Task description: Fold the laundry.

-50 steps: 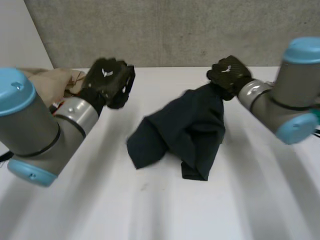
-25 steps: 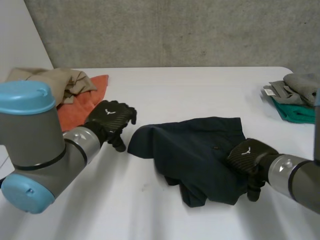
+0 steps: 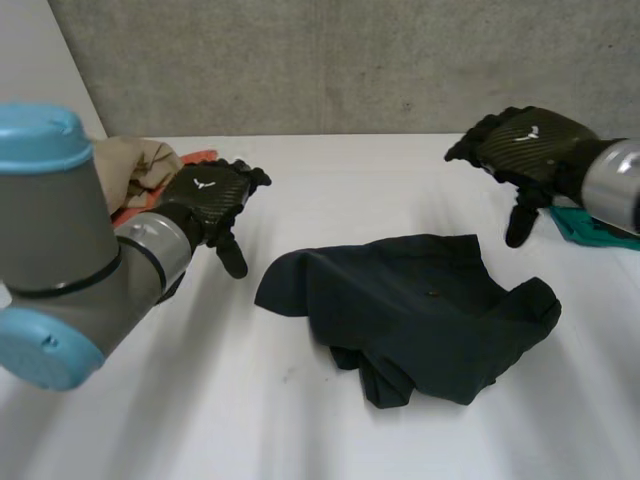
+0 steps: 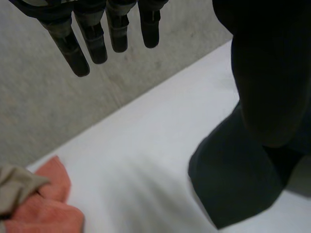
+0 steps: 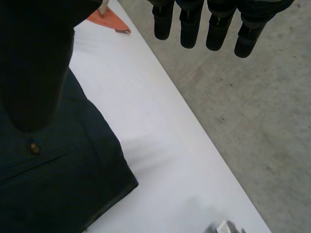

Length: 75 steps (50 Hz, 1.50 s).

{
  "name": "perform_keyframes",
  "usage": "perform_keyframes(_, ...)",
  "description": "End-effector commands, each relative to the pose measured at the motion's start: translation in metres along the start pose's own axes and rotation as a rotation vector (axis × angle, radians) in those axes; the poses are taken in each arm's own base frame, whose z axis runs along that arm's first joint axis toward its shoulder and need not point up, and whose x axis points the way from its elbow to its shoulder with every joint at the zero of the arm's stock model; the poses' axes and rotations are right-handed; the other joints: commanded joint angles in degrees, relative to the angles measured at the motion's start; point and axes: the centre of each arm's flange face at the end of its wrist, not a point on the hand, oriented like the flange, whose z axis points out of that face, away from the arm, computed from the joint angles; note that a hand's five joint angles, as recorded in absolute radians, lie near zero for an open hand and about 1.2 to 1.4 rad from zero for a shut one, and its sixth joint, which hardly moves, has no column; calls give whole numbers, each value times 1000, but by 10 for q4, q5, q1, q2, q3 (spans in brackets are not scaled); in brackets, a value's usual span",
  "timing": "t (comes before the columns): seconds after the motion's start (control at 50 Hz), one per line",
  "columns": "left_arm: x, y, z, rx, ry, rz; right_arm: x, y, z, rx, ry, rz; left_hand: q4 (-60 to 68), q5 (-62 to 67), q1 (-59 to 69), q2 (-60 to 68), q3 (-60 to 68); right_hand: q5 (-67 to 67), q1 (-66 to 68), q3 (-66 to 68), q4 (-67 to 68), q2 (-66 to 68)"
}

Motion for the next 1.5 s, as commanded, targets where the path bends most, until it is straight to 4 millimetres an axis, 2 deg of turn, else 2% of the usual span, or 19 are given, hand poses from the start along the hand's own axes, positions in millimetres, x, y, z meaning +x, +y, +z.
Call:
perform_keyframes(0.02, 0, 12, 26, -154, 58, -82, -21, 24, 59, -10, -89, -39, -17, -31, -17, -18, -20, -18, -18, -8, -7, -10)
perform_keyframes(0.26, 14, 49, 63, -280, 126, -64, -47, 79, 133, -6, -69, -51, -2, -16, -1, -3, -5, 89, 90, 99, 100, 98)
perform_keyframes(0.58, 31, 81, 89, -257, 161, 86, -59, 120, 165, -27, -37, -50, 140, 126, 140, 138, 137, 215, 216, 226, 226, 224)
perform_keyframes(0.62, 31, 83, 91, -254, 162, 100, -59, 122, 167, -25, -39, -49, 202, 188, 202, 200, 199, 266, 266, 276, 277, 274)
perform_keyframes(0.7, 30, 78, 94, -215, 146, 120, -60, 122, 167, -17, -40, -44, 578, 564, 578, 577, 575, 618, 619, 628, 629, 626)
perform_keyframes(0.72, 29, 73, 97, -182, 129, 130, -59, 119, 168, -5, -28, -40, 682, 668, 682, 681, 679, 673, 673, 683, 684, 681)
perform_keyframes(0.78, 26, 59, 103, -89, 80, 146, -52, 107, 170, 44, 16, -47, 683, 669, 683, 682, 680, 673, 674, 684, 684, 682)
perform_keyframes(0.86, 15, 15, 116, 168, -36, 207, -16, 60, 171, 232, 221, -78, 683, 669, 683, 682, 680, 673, 674, 684, 684, 682)
perform_keyframes(0.88, 6, -13, 119, 305, -96, 235, -7, 49, 170, 275, 266, -86, 683, 669, 683, 682, 680, 673, 674, 684, 684, 682)
perform_keyframes(0.92, -1, -43, 118, 445, -150, 254, 11, 26, 167, 370, 352, -103, 683, 669, 683, 682, 680, 673, 674, 684, 684, 682)
perform_keyframes(0.94, -10, -75, 113, 584, -202, 261, 30, 2, 161, 468, 437, -119, 683, 669, 683, 682, 680, 673, 674, 684, 684, 682)
perform_keyframes(1.0, -22, -121, 99, 779, -268, 254, 51, -33, 146, 611, 523, -124, 683, 669, 683, 682, 680, 673, 674, 684, 684, 682)
perform_keyframes(1.02, -30, -148, 87, 887, -306, 242, 62, -54, 134, 700, 558, -115, 683, 669, 683, 682, 680, 673, 674, 684, 684, 682)
perform_keyframes(1.1, -44, -189, 60, 1040, -342, 199, 80, -89, 106, 858, 574, -68, 683, 669, 683, 682, 680, 673, 674, 684, 684, 682)
perform_keyframes(1.16, -46, -199, 50, 1065, -323, 178, 82, -98, 95, 891, 555, -44, 683, 669, 683, 682, 680, 673, 674, 684, 684, 682)
perform_keyframes(1.24, -43, -185, 49, 995, -284, 170, 80, -99, 86, 881, 537, -44, 683, 669, 683, 682, 680, 673, 674, 684, 684, 682)
perform_keyframes(1.32, -38, -147, 54, 862, -259, 173, 71, -82, 89, 819, 497, -25, 683, 669, 683, 682, 680, 673, 674, 684, 684, 682)
perform_keyframes(1.4, -29, -100, 51, 715, -229, 181, 52, -52, 96, 713, 424, 5, 683, 669, 683, 682, 680, 673, 674, 684, 684, 682)
perform_keyframes(1.5, -7, -21, 38, 497, -167, 225, 3, 9, 99, 462, 262, 65, 683, 669, 683, 682, 680, 673, 674, 684, 684, 682)
